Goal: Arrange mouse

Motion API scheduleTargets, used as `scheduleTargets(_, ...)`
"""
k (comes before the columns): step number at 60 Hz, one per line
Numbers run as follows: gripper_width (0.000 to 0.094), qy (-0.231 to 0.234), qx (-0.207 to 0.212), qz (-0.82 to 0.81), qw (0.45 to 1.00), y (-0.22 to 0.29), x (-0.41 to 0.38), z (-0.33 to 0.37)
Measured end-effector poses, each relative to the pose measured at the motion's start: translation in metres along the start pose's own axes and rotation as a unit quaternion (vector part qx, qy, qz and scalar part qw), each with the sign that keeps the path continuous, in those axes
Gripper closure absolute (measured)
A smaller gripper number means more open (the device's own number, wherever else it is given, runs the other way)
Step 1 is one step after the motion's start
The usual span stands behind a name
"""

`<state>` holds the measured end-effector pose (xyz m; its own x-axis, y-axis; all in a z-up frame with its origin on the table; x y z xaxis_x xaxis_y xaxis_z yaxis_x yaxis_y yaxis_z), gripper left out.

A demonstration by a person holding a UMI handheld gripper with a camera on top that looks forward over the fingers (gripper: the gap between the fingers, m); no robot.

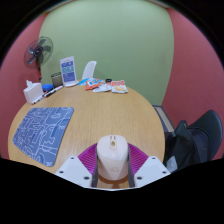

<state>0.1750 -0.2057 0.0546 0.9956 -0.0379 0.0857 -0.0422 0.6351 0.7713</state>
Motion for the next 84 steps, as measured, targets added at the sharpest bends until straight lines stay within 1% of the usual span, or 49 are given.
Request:
scheduleTargets(4, 0.0535, -0.016, 0.008, -0.011, 1.000, 0.014, 0.002, 0.010)
scheduleTargets(8, 0.0534, -0.041, 0.030, -0.020, 0.999, 0.042, 0.006, 0.025)
scheduleTargets(12, 0.0534, -0.064, 0.067, -0.036, 0.995, 0.082, 0.006, 0.047)
scheduleTargets(16, 0.0534, -0.077, 0.111, -0.048, 0.990, 0.132, -0.005, 0.072)
scheduleTargets(19, 0.0535, -0.077, 0.146, -0.051, 0.985, 0.165, -0.023, 0.091)
scheduleTargets(23, 0.0536, -0.070, 0.181, -0.042, 0.980, 0.200, -0.056, 0.107)
scheduleTargets(25, 0.0535, -0.061, 0.191, -0.040, 0.979, 0.211, -0.078, 0.109)
scheduleTargets(28, 0.0537, -0.038, 0.196, -0.040, 0.979, 0.219, -0.113, 0.105)
scheduleTargets(29, 0.0537, -0.030, 0.191, -0.039, 0.980, 0.223, -0.126, 0.099)
scheduleTargets(32, 0.0538, -0.002, 0.167, -0.036, 0.985, 0.212, -0.166, 0.077)
scheduleTargets(34, 0.0538, 0.014, 0.146, -0.035, 0.989, 0.199, -0.189, 0.059)
scheduleTargets(36, 0.0538, 0.025, 0.128, -0.033, 0.991, 0.172, -0.215, 0.044)
scheduleTargets(38, 0.0538, 0.035, 0.102, -0.025, 0.994, 0.159, -0.231, 0.024)
scheduleTargets(41, 0.0538, 0.045, 0.069, -0.017, 0.997, 0.133, -0.252, 0.001)
scheduleTargets(47, 0.0519, 0.052, 0.017, -0.015, 0.998, 0.088, -0.278, -0.030)
scheduleTargets(54, 0.0436, 0.052, -0.010, -0.012, 0.999, 0.063, -0.288, -0.049)
scheduleTargets(57, 0.0389, 0.045, -0.004, -0.004, 0.999, 0.063, -0.289, -0.048)
scheduleTargets(58, 0.0355, 0.042, -0.005, 0.000, 0.999, 0.063, -0.289, -0.046)
scheduleTargets(59, 0.0300, 0.039, -0.005, 0.004, 0.999, 0.064, -0.289, -0.044)
scheduleTargets(60, 0.0288, 0.038, -0.005, 0.007, 0.999, 0.066, -0.288, -0.040)
scheduleTargets(63, 0.0076, 0.037, 0.000, 0.014, 0.999, 0.070, -0.290, -0.029)
scheduleTargets(66, 0.0123, 0.033, 0.003, 0.020, 0.999, 0.077, -0.290, -0.012)
scheduleTargets(70, 0.0089, 0.022, 0.012, 0.025, 0.999, 0.089, -0.288, 0.020)
scheduleTargets(78, 0.0092, 0.016, 0.036, 0.029, 0.999, 0.107, -0.293, 0.093)
scheduleTargets(84, 0.0092, 0.015, 0.053, 0.023, 0.998, 0.111, -0.297, 0.149)
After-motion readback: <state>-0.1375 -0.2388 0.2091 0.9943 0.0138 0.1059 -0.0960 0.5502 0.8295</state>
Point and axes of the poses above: the point between the fingertips, and its own axes, seen from behind it with the camera up: x to the right, y up, z backward, against the way the camera looks, the point moved 8 cm from there along z, backward, against the way the camera looks, and after that the axes turned 4 degrees about z, right-handed, at the moved point
